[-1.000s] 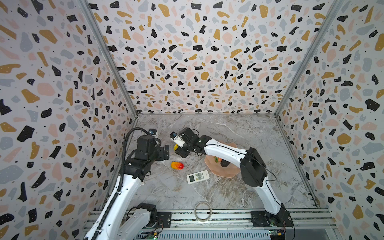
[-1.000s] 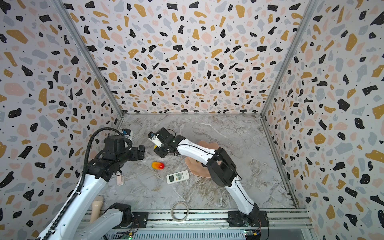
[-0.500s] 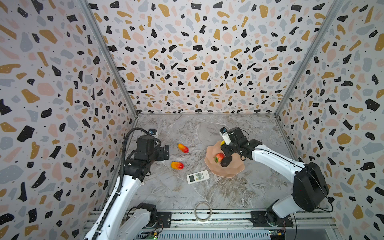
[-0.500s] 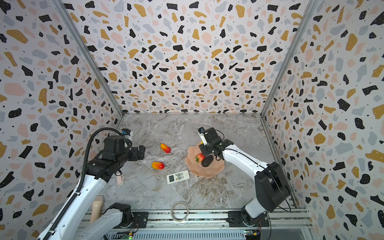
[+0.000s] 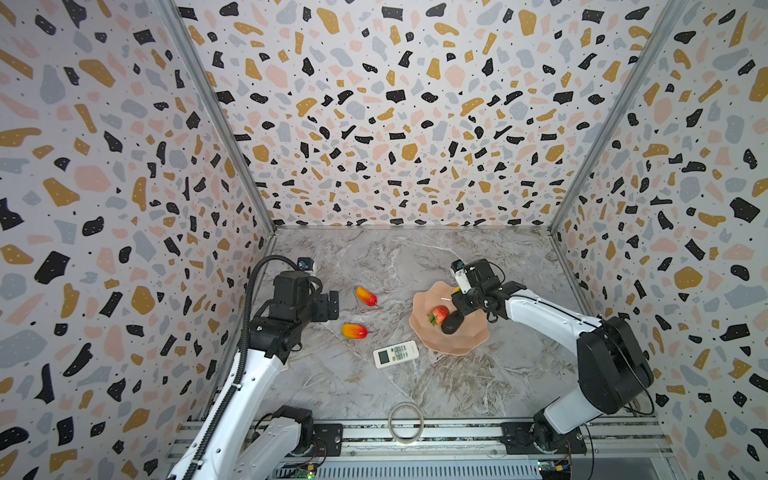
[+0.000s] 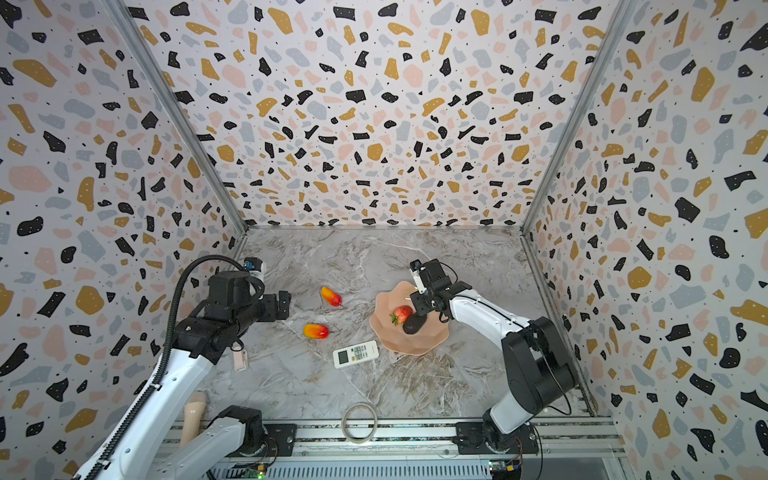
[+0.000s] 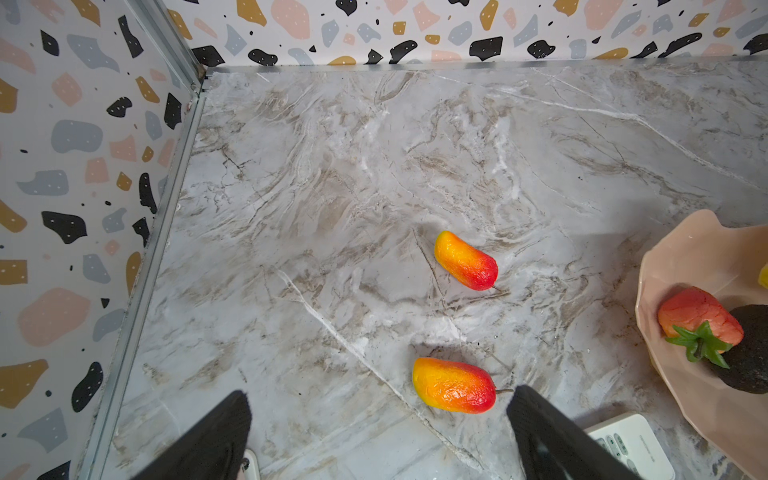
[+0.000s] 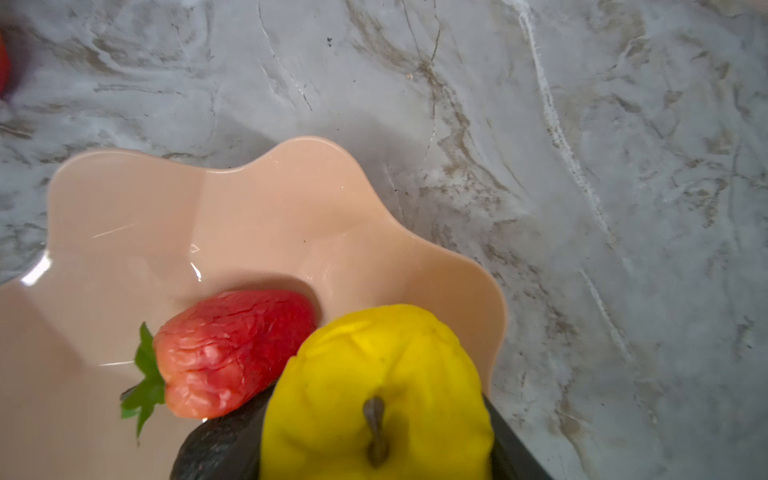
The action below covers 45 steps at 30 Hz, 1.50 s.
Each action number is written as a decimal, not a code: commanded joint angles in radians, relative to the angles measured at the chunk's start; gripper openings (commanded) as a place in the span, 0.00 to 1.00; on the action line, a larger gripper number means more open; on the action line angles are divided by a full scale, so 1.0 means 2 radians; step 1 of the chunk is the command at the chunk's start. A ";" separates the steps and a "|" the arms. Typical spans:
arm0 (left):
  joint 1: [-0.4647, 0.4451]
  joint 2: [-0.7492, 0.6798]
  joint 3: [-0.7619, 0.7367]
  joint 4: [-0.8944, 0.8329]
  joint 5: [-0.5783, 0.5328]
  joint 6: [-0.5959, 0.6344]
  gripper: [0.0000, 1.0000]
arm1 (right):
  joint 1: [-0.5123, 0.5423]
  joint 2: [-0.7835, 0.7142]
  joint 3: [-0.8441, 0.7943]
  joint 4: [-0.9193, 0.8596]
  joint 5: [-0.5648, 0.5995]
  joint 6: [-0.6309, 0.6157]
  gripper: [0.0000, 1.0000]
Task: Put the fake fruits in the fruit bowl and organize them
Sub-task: 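Carry the yellow apple with the right gripper and lower it into the bowl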
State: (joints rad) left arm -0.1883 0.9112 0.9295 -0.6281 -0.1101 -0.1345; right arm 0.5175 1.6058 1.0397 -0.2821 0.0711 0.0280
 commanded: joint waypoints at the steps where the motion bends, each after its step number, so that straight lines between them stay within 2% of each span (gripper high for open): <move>1: -0.003 -0.003 0.011 -0.003 0.003 0.003 1.00 | 0.005 0.010 0.029 0.016 -0.014 -0.001 0.39; 8: -0.003 -0.004 0.012 -0.006 0.001 0.003 1.00 | 0.019 0.041 0.040 0.027 -0.017 0.002 0.44; 16: -0.003 -0.003 0.013 -0.007 0.000 0.004 1.00 | 0.023 0.043 0.033 0.029 -0.015 0.004 0.57; 24: -0.003 -0.004 0.013 -0.007 0.001 0.004 1.00 | 0.022 0.018 0.027 0.016 0.002 0.003 0.81; 31: -0.002 -0.010 0.013 -0.007 0.001 0.004 0.99 | 0.032 -0.004 0.056 -0.012 0.023 -0.002 0.92; 33: -0.003 -0.012 0.014 -0.009 0.001 0.005 1.00 | 0.044 -0.012 0.078 -0.025 0.029 -0.009 1.00; 40: -0.003 -0.018 0.015 -0.013 -0.002 0.007 0.99 | 0.100 0.019 0.149 -0.012 -0.004 -0.038 0.99; 45: -0.003 -0.018 0.016 -0.015 -0.002 0.007 1.00 | 0.139 0.119 0.237 0.008 -0.044 -0.054 0.99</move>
State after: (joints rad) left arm -0.1883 0.8864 0.9298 -0.6525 -0.1112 -0.1307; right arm 0.7658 1.7458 1.4353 -0.2787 0.0418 -0.0490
